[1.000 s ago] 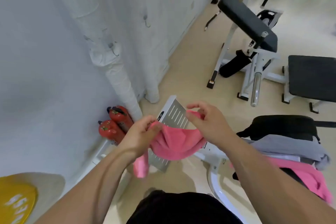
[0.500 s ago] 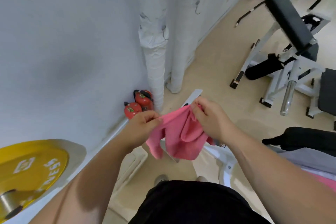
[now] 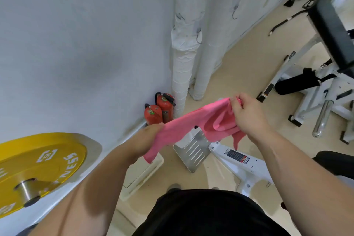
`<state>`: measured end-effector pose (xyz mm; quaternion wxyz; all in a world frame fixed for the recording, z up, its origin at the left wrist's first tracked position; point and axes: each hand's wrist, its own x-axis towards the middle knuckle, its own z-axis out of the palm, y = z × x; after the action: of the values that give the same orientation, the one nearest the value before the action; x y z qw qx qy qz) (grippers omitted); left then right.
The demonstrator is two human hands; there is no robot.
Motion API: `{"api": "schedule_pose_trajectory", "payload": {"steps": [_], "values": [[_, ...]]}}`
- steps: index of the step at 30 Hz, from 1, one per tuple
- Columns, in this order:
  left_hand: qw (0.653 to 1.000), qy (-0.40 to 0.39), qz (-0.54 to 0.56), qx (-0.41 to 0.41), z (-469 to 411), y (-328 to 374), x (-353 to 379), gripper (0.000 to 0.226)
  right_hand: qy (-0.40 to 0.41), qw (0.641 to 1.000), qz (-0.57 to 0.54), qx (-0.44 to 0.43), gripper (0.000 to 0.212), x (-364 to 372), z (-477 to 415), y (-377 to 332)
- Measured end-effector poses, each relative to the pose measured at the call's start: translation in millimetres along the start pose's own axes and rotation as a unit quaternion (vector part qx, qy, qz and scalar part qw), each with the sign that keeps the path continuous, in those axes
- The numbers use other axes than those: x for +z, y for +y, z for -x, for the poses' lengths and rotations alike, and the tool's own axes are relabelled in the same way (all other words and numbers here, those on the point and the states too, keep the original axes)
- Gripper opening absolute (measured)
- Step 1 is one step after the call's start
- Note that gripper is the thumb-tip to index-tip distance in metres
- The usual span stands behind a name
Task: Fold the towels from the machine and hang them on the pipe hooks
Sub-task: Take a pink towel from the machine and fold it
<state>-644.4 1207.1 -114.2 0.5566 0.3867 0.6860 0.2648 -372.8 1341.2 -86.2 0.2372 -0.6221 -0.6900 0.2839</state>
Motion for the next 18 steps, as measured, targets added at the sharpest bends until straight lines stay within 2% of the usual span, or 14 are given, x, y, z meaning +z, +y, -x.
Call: {"api": "schedule_pose_trajectory", "payload": {"steps": [2,3,6,8,10,13,18], "values": [[0.998,0.049,0.041,-0.003,-2,-3,2,0.04,0.001,1.0,0.006,0.006,0.024,2,2,5],[0.998,0.052,0.017,0.001,-4,-5,2,0.037,0.001,1.0,0.005,0.009,0.024,3,4,8],[0.994,-0.011,-0.106,0.003,-6,-14,-1,0.016,0.01,1.0,0.006,0.018,0.024,3,9,13],[0.99,-0.057,-0.129,-0.006,-7,-19,1,0.01,0.02,1.0,0.0,0.021,0.025,0,12,12],[0.989,-0.06,-0.133,-0.001,-8,-22,6,0.019,0.027,0.999,-0.004,0.024,0.026,-2,14,13],[0.991,-0.011,-0.135,0.019,-7,-21,11,0.031,0.037,0.999,-0.016,0.036,0.027,-6,17,16],[1.0,0.011,0.011,0.025,3,-9,21,0.035,0.048,0.997,-0.026,0.06,0.026,-6,24,22]]}}
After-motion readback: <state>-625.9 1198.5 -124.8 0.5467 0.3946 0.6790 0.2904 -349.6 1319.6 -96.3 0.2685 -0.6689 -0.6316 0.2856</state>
